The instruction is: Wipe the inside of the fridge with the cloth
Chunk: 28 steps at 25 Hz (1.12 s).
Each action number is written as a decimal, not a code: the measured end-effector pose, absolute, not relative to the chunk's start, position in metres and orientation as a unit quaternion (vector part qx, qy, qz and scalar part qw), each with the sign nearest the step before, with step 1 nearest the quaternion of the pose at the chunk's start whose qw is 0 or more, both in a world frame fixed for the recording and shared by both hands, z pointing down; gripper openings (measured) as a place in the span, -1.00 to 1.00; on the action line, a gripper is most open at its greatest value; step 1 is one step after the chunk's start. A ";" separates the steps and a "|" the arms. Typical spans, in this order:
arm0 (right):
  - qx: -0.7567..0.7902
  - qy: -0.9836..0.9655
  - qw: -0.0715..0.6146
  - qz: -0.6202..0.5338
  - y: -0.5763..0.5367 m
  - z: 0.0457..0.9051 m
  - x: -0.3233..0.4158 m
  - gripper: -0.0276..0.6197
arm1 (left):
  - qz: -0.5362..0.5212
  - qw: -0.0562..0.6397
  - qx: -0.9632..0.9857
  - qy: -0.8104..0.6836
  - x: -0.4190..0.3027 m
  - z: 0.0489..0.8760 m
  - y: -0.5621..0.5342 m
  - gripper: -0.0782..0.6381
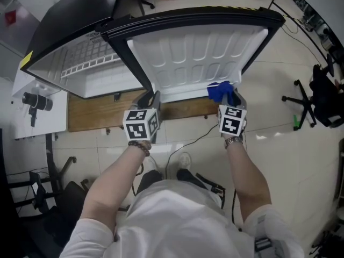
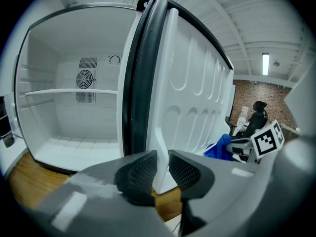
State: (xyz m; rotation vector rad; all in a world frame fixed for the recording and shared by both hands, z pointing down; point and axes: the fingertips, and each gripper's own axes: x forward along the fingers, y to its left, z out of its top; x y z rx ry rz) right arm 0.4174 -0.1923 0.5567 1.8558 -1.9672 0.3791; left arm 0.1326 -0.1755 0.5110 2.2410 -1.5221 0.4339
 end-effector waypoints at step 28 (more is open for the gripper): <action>0.492 -0.845 0.173 0.118 -0.169 0.510 0.191 -0.72 | 0.144 0.219 0.810 -0.524 0.133 0.513 -0.177 -0.55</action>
